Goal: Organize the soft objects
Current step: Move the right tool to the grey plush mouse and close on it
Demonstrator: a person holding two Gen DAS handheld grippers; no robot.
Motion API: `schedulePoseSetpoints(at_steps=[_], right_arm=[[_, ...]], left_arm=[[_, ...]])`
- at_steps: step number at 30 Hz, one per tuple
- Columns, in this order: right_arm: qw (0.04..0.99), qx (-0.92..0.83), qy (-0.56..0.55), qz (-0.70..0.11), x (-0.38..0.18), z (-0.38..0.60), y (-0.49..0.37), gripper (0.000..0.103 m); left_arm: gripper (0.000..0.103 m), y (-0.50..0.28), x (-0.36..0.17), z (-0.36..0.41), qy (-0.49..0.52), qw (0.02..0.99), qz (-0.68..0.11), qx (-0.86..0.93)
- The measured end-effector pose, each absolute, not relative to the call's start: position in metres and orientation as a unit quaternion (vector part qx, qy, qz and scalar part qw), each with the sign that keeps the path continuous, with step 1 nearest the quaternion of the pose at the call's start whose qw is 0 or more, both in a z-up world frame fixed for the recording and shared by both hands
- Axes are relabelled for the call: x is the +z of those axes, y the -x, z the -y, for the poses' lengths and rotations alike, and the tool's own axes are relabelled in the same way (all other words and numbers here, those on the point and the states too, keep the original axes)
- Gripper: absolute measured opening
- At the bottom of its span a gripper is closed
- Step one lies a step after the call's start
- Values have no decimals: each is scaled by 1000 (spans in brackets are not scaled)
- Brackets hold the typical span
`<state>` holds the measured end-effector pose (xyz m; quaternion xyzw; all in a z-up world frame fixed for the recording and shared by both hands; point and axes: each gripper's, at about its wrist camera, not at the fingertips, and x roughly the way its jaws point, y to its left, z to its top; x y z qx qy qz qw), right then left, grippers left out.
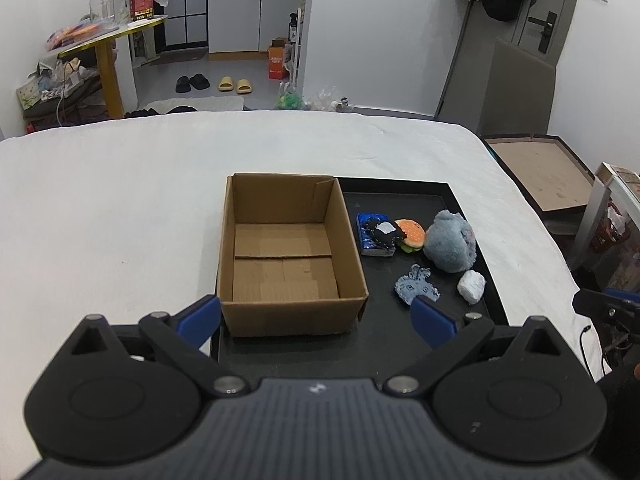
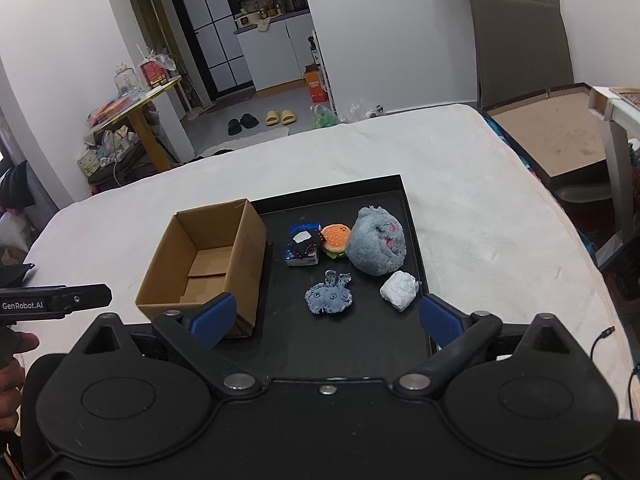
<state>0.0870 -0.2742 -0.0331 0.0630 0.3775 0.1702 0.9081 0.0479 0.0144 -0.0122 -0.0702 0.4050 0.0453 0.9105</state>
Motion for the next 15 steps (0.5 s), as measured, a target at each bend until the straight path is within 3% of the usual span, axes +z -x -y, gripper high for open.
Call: schedulePoseSetpoints(at_steps=[7, 15], right_arm=[[902, 174, -70, -388, -48, 273, -115, 89], [893, 176, -67, -409, -69, 266, -153, 88]], left_arm=[[99, -70, -19, -22, 72, 912, -400, 56], [79, -96, -37, -41, 81, 906, -407, 88]])
